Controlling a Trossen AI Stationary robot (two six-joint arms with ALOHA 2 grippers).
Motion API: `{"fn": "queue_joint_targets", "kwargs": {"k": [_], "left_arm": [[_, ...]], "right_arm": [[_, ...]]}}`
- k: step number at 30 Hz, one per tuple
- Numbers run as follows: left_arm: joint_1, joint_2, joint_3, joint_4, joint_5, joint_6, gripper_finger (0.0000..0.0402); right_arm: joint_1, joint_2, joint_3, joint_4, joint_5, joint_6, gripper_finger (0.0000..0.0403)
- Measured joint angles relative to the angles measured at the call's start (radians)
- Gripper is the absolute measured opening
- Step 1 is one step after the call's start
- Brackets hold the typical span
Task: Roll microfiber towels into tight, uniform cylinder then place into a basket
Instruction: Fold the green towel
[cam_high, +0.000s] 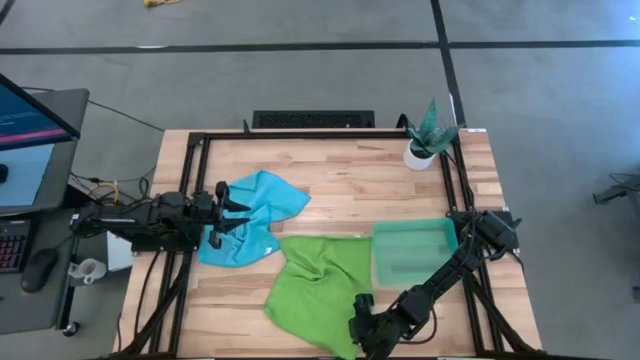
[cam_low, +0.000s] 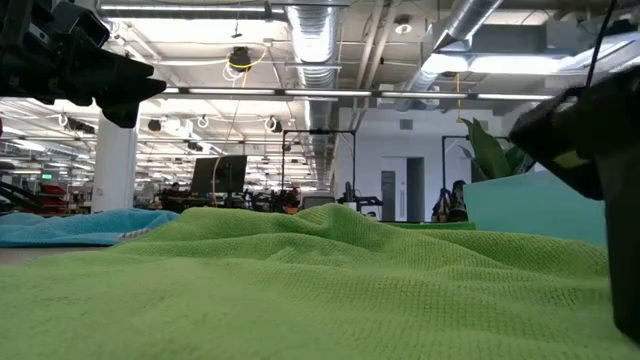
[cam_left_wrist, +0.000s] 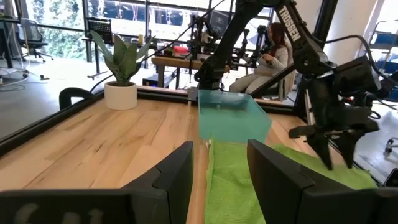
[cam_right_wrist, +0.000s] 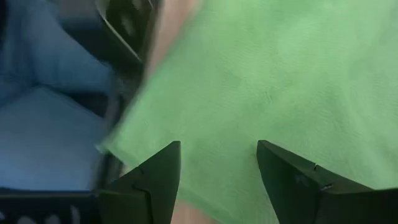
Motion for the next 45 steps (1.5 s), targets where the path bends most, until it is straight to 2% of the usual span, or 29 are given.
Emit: {"fn": "queue_joint_targets", "kwargs": {"k": [7, 11, 18, 32, 41, 45], "left_arm": [[0.0, 0.0, 0.0, 0.0, 0.0, 0.001, 0.0141], [0.0, 0.0, 0.0, 0.0, 0.0, 0.001, 0.0141], [0.0, 0.0, 0.0, 0.0, 0.0, 0.007, 0.0141], [0.0, 0.0, 0.0, 0.0, 0.0, 0.014, 0.0141], [0.0, 0.0, 0.0, 0.0, 0.0, 0.075, 0.0141], [0.0, 0.0, 0.0, 0.0, 0.0, 0.076, 0.0141]], "right_arm": [[-0.015, 0.01, 0.006, -0.084, 0.045, 0.019, 0.0231], [-0.061, 0.035, 0.009, -0.081, 0.077, 0.012, 0.021], [-0.142, 0.032, 0.008, -0.093, 0.065, -0.049, 0.0177], [-0.324, 0.027, 0.009, -0.143, 0.045, -0.091, 0.0212], [-0.469, 0.031, 0.142, -0.563, 0.052, -0.109, 0.0208], [-0.508, 0.038, 0.204, -0.674, 0.045, -0.161, 0.0207]]}}
